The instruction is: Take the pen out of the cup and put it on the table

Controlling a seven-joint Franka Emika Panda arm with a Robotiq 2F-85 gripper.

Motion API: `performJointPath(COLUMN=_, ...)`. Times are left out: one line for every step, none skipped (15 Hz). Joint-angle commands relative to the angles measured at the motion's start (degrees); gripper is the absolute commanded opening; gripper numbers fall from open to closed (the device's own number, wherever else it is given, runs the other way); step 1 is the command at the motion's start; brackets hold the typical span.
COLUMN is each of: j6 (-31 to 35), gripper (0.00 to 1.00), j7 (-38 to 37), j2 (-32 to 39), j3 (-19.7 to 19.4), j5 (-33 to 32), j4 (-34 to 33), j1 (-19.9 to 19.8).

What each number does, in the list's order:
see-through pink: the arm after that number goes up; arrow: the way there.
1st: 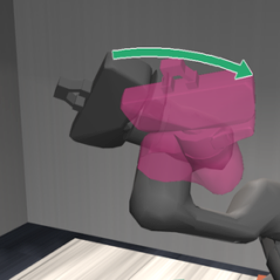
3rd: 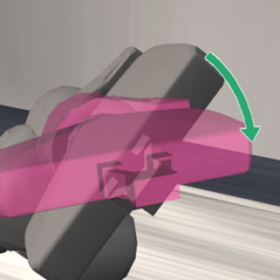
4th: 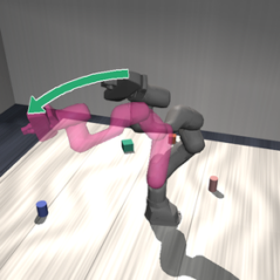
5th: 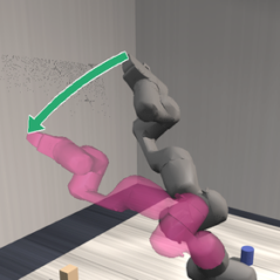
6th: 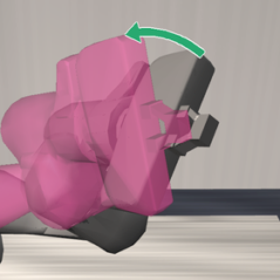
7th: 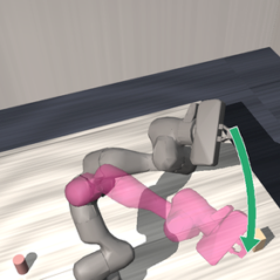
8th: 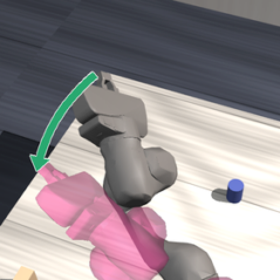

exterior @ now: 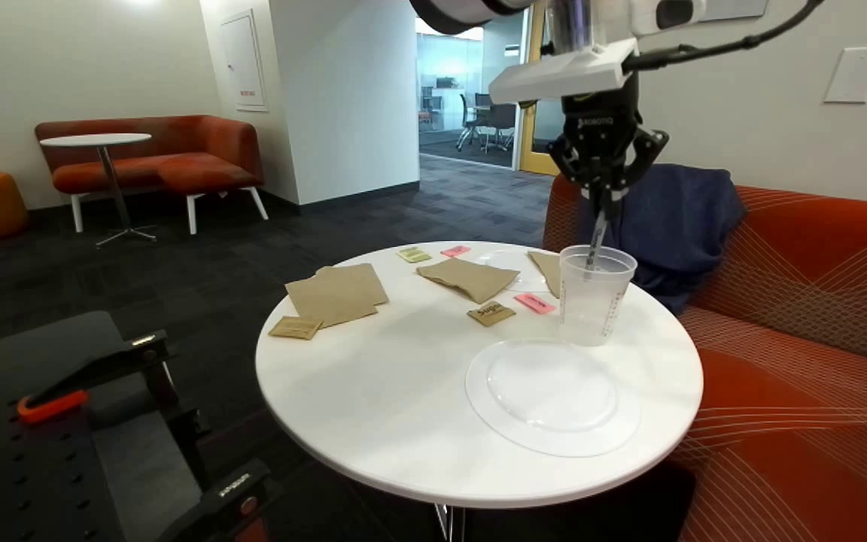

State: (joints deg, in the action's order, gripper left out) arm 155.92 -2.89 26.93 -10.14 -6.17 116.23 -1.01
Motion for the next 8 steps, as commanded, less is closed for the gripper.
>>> performJointPath(j6=2.3, gripper=0.04, j7=-5.4, j2=-10.2, j3=-3.9, j5=-7.1, j4=8.7, j1=4.1)
performJointPath(j6=1.8, gripper=0.04, j7=-5.9, j2=-12.1, j3=-4.2, j5=-9.3, j4=9.5, j1=4.5)
performJointPath(j6=1.3, gripper=0.04, j7=-6.0, j2=-13.7, j3=-4.0, j5=-11.2, j4=10.3, j1=4.7)
performJointPath(j6=0.5, gripper=0.04, j7=-5.2, j2=-15.2, j3=-3.3, j5=-12.7, j4=10.7, j1=4.5)
performJointPath(j6=-0.1, gripper=0.04, j7=-3.8, j2=-16.3, j3=-2.2, j5=-13.4, j4=11.2, j1=4.0)
performJointPath(j6=-1.1, gripper=0.04, j7=-2.3, j2=-17.4, j3=-1.0, j5=-13.5, j4=11.5, j1=3.5)
performJointPath(j6=-2.4, gripper=0.04, j7=-0.1, j2=-17.9, j3=0.5, j5=-12.5, j4=11.5, j1=2.9)
performJointPath(j6=-3.6, gripper=0.04, j7=1.9, j2=-18.3, j3=1.8, j5=-11.6, j4=11.6, j1=2.6)
